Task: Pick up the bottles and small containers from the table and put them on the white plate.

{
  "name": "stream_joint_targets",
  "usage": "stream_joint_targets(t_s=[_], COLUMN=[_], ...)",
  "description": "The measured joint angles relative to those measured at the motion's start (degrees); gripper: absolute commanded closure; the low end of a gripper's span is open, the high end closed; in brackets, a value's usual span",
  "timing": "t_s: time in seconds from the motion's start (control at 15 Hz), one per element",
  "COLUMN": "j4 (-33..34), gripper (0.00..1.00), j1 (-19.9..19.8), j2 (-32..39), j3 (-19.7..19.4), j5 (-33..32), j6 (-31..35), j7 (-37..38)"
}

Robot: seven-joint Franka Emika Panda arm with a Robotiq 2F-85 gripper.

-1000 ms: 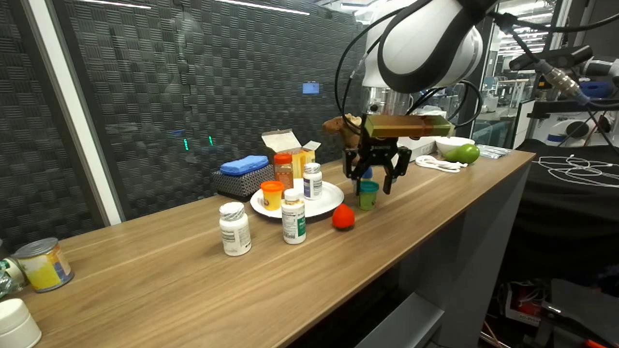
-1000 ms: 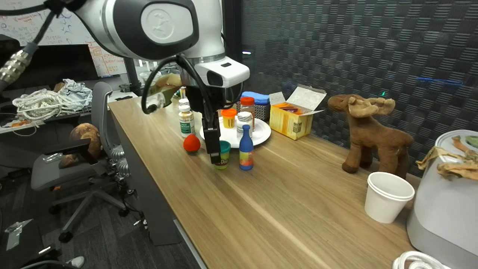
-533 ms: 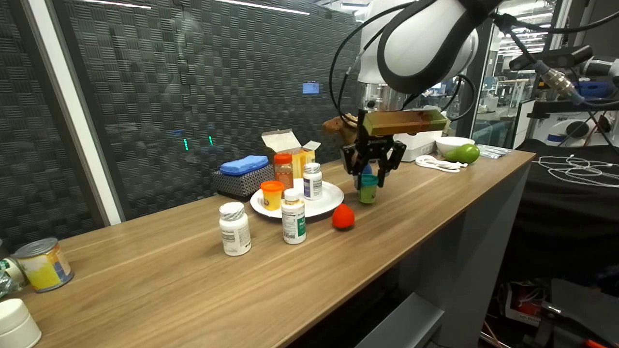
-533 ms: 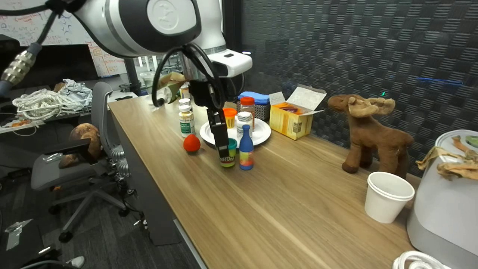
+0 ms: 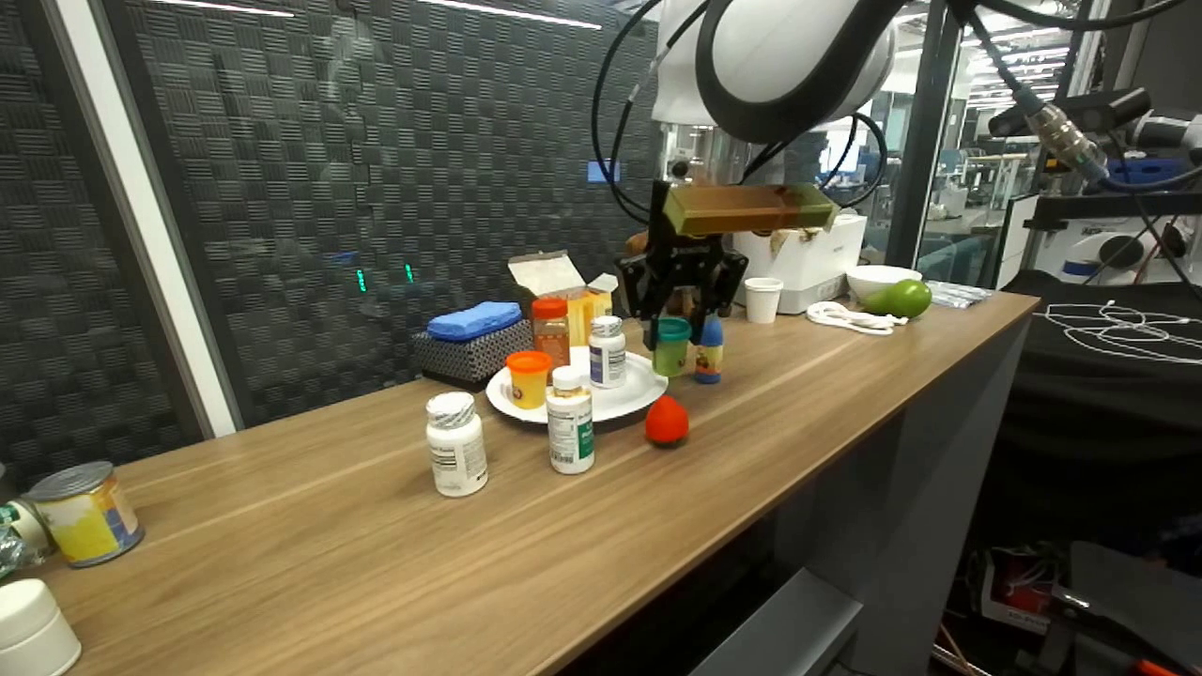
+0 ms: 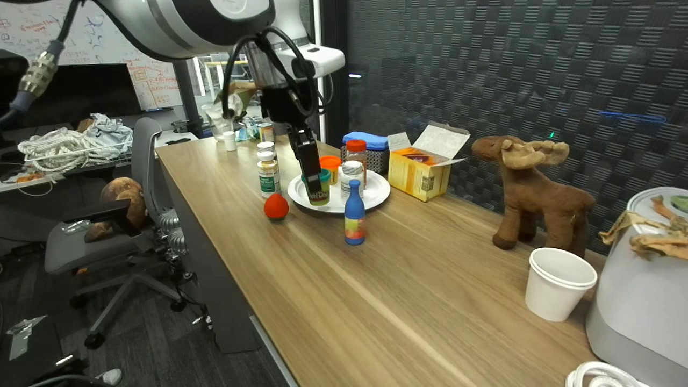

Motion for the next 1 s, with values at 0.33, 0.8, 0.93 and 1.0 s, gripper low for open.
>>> stream_joint_targets(t_s=[0.33, 0.8, 0.93, 1.0], j4=[1.7, 4.8, 6.4, 7.3], gripper=[0.72, 0.72, 0.72, 0.72], j1=[0.6, -0.4, -0.4, -0.3], j2=[0.4, 4.9, 6.2, 6.8], j3=[0.2, -0.6, -0.6, -0.6], j5=[0.0, 0.6, 0.7, 0.7], j6=[-0.1, -0.1, -0.1, -0.1], j7=[-0.5, -3.0, -3.6, -4.0])
